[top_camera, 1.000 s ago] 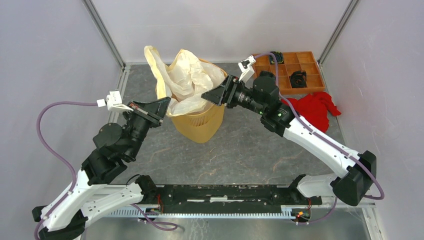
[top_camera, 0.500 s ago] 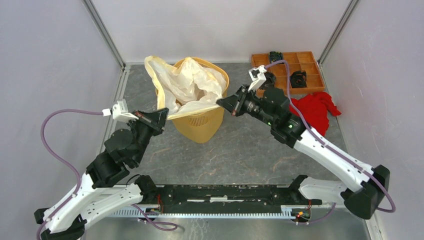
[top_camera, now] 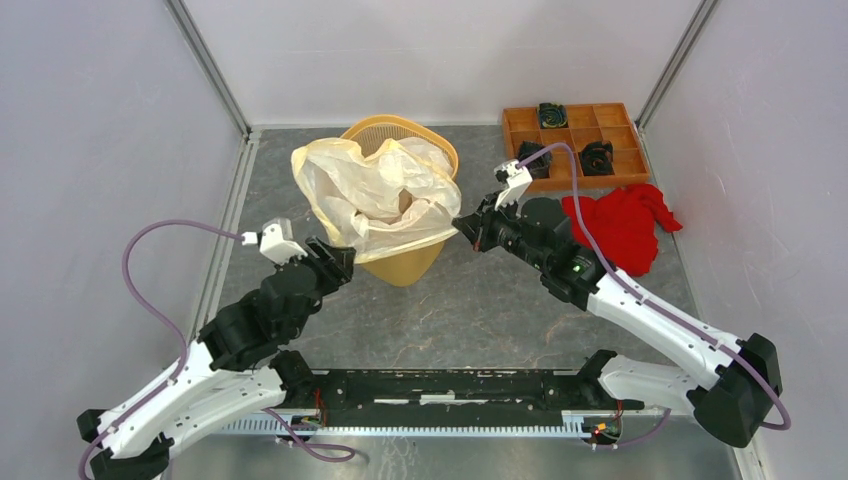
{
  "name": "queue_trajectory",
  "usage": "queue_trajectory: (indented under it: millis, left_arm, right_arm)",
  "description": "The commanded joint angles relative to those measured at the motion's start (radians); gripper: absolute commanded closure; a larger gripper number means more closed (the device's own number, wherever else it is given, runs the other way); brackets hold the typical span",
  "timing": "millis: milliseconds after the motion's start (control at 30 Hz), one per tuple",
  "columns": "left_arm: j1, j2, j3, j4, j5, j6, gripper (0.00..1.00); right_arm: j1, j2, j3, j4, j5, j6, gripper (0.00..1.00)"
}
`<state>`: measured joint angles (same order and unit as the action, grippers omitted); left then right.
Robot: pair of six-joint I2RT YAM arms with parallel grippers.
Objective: Put the trash bags into the trash bin
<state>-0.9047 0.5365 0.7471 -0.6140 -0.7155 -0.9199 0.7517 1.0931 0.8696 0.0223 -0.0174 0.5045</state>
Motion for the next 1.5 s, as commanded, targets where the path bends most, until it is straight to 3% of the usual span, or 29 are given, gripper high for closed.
queue_trajectory:
  millis: [0, 100, 167, 333, 533, 667, 800, 867, 967, 1100, 1167, 1333, 1467]
  left_arm:
    - [0.003, -0.024, 0.124, -0.166, -0.090, -0.024, 0.28]
    - [0.003, -0.033, 0.207, -0.246, -0.111, 0.011, 0.07]
    - [0.002, -0.025, 0.281, -0.243, -0.102, 0.066, 0.01]
    - [0.003, 0.091, 0.469, -0.245, -0.077, 0.169, 0.00]
    - [0.003, 0.306, 0.593, -0.294, -0.198, 0.233, 0.00]
    - [0.005, 0.329, 0.572, -0.328, -0.300, 0.202, 0.12]
    - [0.014, 0.257, 0.450, -0.210, -0.264, 0.236, 0.37]
    - [0.037, 0.255, 0.416, -0.187, -0.255, 0.241, 0.43]
    - [0.169, 0.272, 0.384, -0.102, -0.076, 0.305, 0.48]
    - [0.512, 0.298, 0.349, 0.006, 0.356, 0.379, 0.66]
    - [0.639, 0.283, 0.329, 0.068, 0.520, 0.394, 0.69]
    - [0.761, 0.304, 0.324, 0.101, 0.691, 0.405, 0.63]
    - [0.846, 0.315, 0.344, 0.079, 0.701, 0.443, 0.63]
  right_arm:
    - [-0.004, -0.031, -0.015, 0.024, 0.062, -0.099, 0.98]
    - [-0.003, -0.040, -0.015, 0.033, 0.052, -0.114, 0.95]
    - [-0.003, -0.041, -0.004, 0.031, 0.052, -0.125, 0.89]
    - [-0.004, -0.032, 0.025, 0.015, 0.044, -0.150, 0.83]
    - [-0.004, -0.029, 0.023, 0.018, 0.020, -0.140, 0.83]
    - [-0.003, -0.034, 0.014, 0.015, 0.020, -0.138, 0.83]
    - [-0.003, -0.039, 0.006, 0.001, 0.034, -0.153, 0.83]
    - [-0.003, -0.040, -0.003, 0.000, 0.047, -0.162, 0.84]
    - [-0.003, -0.039, -0.016, -0.005, 0.064, -0.175, 0.84]
    - [-0.003, -0.036, -0.017, -0.016, 0.071, -0.192, 0.85]
    - [-0.003, -0.036, -0.015, -0.020, 0.074, -0.200, 0.85]
    - [-0.004, -0.032, -0.017, -0.019, 0.110, -0.221, 0.86]
    - [-0.005, -0.018, -0.008, -0.048, 0.146, -0.227, 0.86]
